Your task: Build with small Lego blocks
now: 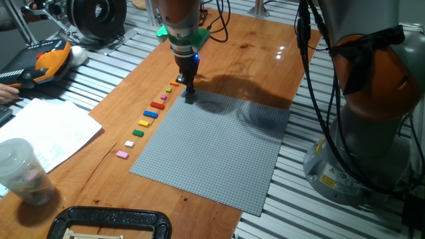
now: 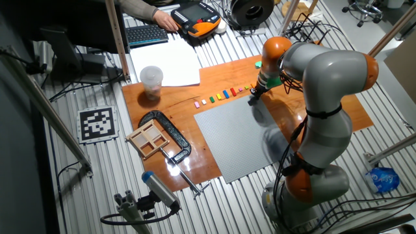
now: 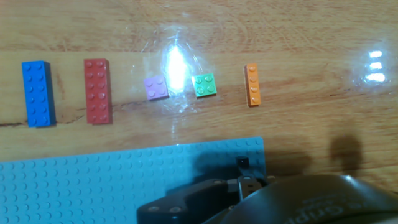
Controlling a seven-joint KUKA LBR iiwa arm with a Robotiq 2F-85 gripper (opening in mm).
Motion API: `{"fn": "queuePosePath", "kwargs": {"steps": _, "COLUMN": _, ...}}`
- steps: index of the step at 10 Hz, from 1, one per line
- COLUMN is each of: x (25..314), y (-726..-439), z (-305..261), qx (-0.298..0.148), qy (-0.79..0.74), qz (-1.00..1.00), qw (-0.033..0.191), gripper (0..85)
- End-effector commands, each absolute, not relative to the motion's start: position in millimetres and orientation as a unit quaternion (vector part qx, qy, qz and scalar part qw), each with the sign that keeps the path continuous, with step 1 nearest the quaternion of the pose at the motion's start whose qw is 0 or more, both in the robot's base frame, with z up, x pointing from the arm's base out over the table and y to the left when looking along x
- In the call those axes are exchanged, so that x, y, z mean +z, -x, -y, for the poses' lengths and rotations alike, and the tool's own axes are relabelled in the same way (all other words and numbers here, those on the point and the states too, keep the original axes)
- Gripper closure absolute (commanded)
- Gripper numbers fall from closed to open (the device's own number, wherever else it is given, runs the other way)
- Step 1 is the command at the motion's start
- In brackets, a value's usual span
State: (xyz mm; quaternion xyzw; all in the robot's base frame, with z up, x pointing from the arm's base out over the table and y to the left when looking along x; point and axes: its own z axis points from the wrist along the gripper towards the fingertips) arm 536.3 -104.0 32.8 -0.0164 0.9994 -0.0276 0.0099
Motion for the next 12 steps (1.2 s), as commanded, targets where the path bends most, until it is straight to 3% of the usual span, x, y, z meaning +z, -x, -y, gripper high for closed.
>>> {"fn": "queuePosePath", "kwargs": {"steps": 1, "x": 33, "y": -534, "z": 103, "qx": -0.028, "qy": 0.016, "qz": -0.999, "qw": 0.005, "gripper": 85.0}}
{"fn": "queuePosePath", "kwargs": {"steps": 10, "x": 55, "y": -548, "z": 109, "qx": -0.032, "qy": 0.012, "qz": -0.999, "qw": -0.009, "gripper": 85.0}}
{"fn": "queuePosePath", "kwargs": {"steps": 11, "x": 58, "y": -552, "z": 109, "qx": -0.035, "qy": 0.012, "qz": -0.999, "qw": -0.009, "gripper": 68.0}}
{"fn": "queuePosePath", "kwargs": {"steps": 12, "x": 60, "y": -554, "z": 110, "qx": -0.036, "qy": 0.012, "qz": -0.999, "qw": -0.008, "gripper": 68.0}}
